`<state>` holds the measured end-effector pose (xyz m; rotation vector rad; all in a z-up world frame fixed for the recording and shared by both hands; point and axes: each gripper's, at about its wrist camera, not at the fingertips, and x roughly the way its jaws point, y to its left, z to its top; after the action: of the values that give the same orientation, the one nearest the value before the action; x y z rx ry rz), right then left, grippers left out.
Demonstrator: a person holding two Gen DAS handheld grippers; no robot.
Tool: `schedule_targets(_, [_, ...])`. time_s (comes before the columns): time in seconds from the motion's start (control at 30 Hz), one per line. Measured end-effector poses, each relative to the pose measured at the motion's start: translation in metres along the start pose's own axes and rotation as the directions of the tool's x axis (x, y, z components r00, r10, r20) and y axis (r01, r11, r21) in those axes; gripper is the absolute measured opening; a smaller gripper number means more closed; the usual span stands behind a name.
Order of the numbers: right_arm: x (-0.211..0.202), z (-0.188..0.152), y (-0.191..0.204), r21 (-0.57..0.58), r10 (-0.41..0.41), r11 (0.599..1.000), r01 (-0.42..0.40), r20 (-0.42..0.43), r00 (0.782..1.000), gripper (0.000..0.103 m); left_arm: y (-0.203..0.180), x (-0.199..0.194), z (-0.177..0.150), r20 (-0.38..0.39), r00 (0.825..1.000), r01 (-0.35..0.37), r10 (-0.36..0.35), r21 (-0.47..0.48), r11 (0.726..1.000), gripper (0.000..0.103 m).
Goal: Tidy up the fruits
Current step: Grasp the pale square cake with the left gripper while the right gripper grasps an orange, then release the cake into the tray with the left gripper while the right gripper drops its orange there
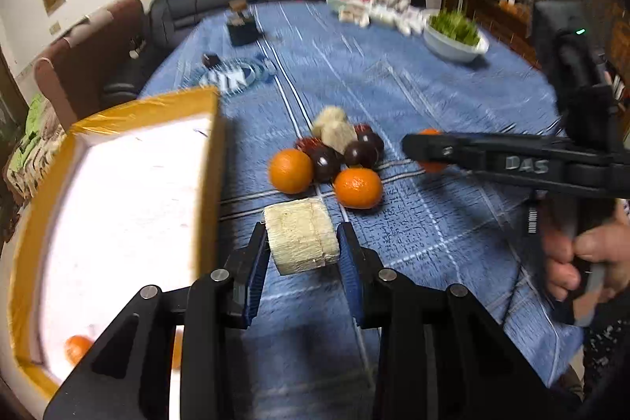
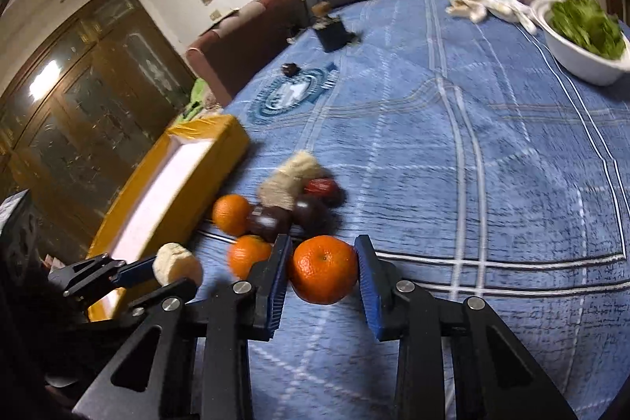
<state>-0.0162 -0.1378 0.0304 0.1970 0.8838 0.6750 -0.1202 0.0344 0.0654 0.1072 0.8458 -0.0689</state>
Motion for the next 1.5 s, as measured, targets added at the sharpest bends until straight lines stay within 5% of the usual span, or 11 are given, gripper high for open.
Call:
schedule_targets(0.23, [0.009, 0.008, 0.086, -0.148, 0.116, 0.983, -0.113, 0.012, 0.993, 0.033, 0.056, -0.045, -0.024, 0.070, 0.981, -0.175, 0.179, -0.060, 0.983, 0.032])
schedule_targets(0.57, [0.071, -0.015, 0.190, -0.258, 0.194, 0.942, -0.213, -0.100, 0.976, 0.035, 0.123, -0.030, -0.059, -0.036, 0.950, -0.311, 0.310, -0.193, 0.931, 0.033])
schedule_targets(0.6, [0.075, -0.016, 0.193, -0.259, 0.190, 0.942, -0.212, -0.106, 0.976, 0.036, 0.126, -0.029, -0.061, -0.041, 0.946, -0.322, 0.320, -0.206, 0.924, 0.035])
schedule_targets(0.67, [0.079, -0.019, 0.197, -0.251, 0.189, 0.944, -0.213, -0.115, 0.975, 0.036, 0.131, -0.032, -0.063, -0.042, 0.939, -0.342, 0.341, -0.219, 0.914, 0.054])
schedule_targets(0.73, [0.079, -0.018, 0.196, -0.238, 0.203, 0.944, -0.227, -0.120, 0.972, 0.043, 0.132, -0.037, -0.062, -0.020, 0.931, -0.360, 0.365, -0.228, 0.905, 0.066])
schedule_targets(0.9, [0.055, -0.008, 0.176, -0.212, 0.212, 0.953, -0.215, -0.039, 0.977, 0.047, 0.131, -0.049, -0.061, 0.019, 0.926, -0.365, 0.377, -0.210, 0.907, 0.068])
schedule_targets(1.07, [0.024, -0.001, 0.125, -0.177, 0.111, 0.979, -0.100, 0.052, 0.992, 0.054, 0.114, -0.049, -0.056, 0.034, 0.945, -0.315, 0.326, -0.170, 0.934, 0.069])
schedule_targets(1.27, [0.001, -0.008, 0.061, -0.131, -0.063, 0.989, 0.071, 0.065, 0.996, 0.060, 0.081, -0.044, -0.047, 0.044, 0.971, -0.230, 0.235, -0.103, 0.968, 0.070])
schedule_targets(1.5, [0.010, -0.019, 0.044, -0.111, -0.072, 0.991, 0.074, 0.016, 0.997, 0.060, 0.048, -0.041, -0.040, 0.043, 0.984, -0.174, 0.176, -0.031, 0.984, 0.072])
